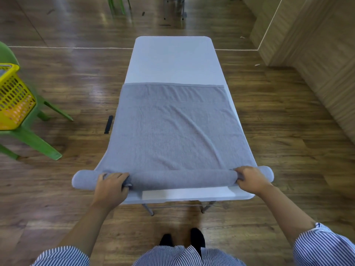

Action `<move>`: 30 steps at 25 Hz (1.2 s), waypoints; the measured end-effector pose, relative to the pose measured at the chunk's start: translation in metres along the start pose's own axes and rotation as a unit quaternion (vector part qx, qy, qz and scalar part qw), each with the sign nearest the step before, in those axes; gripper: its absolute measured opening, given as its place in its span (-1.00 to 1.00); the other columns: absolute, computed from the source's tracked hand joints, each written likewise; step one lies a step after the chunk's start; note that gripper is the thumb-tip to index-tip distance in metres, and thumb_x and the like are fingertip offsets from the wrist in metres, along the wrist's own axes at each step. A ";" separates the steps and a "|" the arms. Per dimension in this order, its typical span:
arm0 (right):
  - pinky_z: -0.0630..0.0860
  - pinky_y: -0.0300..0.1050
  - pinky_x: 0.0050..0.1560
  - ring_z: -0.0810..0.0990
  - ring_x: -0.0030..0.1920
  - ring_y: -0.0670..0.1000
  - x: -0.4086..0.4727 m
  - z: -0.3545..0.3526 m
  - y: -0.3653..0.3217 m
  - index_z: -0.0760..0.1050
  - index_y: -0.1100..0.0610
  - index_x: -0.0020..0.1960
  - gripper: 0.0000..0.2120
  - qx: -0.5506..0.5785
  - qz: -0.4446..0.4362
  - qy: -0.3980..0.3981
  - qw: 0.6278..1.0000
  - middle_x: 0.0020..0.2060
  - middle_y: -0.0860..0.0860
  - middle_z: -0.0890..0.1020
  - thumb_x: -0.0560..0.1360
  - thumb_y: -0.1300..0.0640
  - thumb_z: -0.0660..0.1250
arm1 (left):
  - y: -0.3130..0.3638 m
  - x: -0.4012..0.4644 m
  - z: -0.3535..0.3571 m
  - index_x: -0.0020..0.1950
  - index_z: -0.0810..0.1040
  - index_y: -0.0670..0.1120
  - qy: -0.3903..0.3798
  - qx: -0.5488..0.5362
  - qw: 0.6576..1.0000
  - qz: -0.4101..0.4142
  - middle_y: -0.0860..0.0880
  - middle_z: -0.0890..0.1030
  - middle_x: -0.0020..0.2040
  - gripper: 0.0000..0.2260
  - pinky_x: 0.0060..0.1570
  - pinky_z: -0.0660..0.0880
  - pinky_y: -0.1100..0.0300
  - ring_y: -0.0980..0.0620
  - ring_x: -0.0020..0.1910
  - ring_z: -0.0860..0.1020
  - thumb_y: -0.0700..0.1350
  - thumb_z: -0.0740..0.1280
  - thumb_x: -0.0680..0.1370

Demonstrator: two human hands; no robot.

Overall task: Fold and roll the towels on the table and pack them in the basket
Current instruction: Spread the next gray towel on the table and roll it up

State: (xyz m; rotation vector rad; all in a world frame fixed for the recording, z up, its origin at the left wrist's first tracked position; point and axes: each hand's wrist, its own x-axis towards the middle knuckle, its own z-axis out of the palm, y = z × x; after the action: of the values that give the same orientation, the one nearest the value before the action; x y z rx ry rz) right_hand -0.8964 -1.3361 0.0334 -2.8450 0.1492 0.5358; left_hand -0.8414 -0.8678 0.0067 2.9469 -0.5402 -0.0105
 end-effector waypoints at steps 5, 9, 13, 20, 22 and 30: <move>0.38 0.02 0.23 0.49 0.11 0.15 -0.004 0.002 -0.003 0.46 0.21 0.22 -0.59 -0.015 -0.028 0.099 0.995 0.12 0.09 0.53 0.37 0.28 0.32 | -0.002 0.001 -0.004 0.04 0.57 -0.09 0.049 -0.019 0.999 -0.005 -0.02 0.62 -0.02 -0.67 -0.02 0.43 -0.07 -0.05 -0.04 0.57 -0.05 0.22 0.34; 0.25 0.17 0.37 0.53 0.16 0.18 -0.006 0.021 0.003 0.49 0.25 0.22 -0.57 -0.011 -0.040 0.130 0.991 0.12 0.13 0.57 0.34 0.28 0.37 | 0.002 -0.003 0.004 0.04 0.60 -0.07 0.039 -0.014 0.999 -0.004 0.00 0.63 -0.04 -0.67 0.07 0.44 -0.11 -0.06 -0.05 0.59 -0.06 0.27 0.32; 0.21 -0.01 0.39 0.49 0.20 0.08 -0.008 0.021 0.003 0.45 0.16 0.27 -0.51 -0.037 -0.033 0.064 0.997 0.15 0.05 0.56 0.35 0.18 0.37 | 0.006 0.000 0.008 0.06 0.62 -0.11 -0.007 -0.010 0.999 -0.036 -0.07 0.65 -0.04 -0.56 0.13 0.42 -0.27 -0.13 -0.05 0.62 -0.18 0.54 0.19; 0.31 -0.10 0.22 0.52 0.10 0.04 -0.002 -0.002 0.000 0.49 0.07 0.22 -0.56 -0.035 -0.021 0.001 0.999 0.06 0.00 0.58 0.36 0.01 0.23 | -0.003 0.003 -0.001 0.00 0.62 -0.09 0.027 -0.015 0.999 0.013 -0.02 0.66 -0.11 -0.63 0.00 0.43 -0.08 -0.08 -0.11 0.61 -0.04 0.19 0.30; 0.30 -0.03 0.26 0.49 0.14 0.11 0.000 0.003 -0.001 0.44 0.16 0.27 -0.55 -0.023 -0.044 0.070 0.996 0.13 0.06 0.53 0.37 0.18 0.31 | 0.001 0.005 -0.003 0.11 0.58 -0.11 0.038 -0.010 0.999 0.019 -0.06 0.63 0.04 -0.61 0.06 0.44 -0.13 -0.07 0.02 0.58 -0.18 0.35 0.28; 0.25 -0.06 0.34 0.48 0.20 0.08 -0.002 0.018 -0.004 0.41 0.15 0.29 -0.51 -0.043 -0.040 0.051 0.997 0.18 0.05 0.54 0.37 0.17 0.34 | 0.020 0.008 0.012 0.17 0.58 -0.18 -0.007 -0.014 0.999 -0.029 -0.09 0.64 0.02 -0.45 0.22 0.33 -0.33 -0.13 0.01 0.62 -0.28 0.55 0.19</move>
State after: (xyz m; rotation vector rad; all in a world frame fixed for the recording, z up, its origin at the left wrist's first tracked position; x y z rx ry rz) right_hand -0.9036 -1.3279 0.0189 -2.9489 0.0294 0.3912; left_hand -0.8411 -0.8913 -0.0019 2.9365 -0.4522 -0.0436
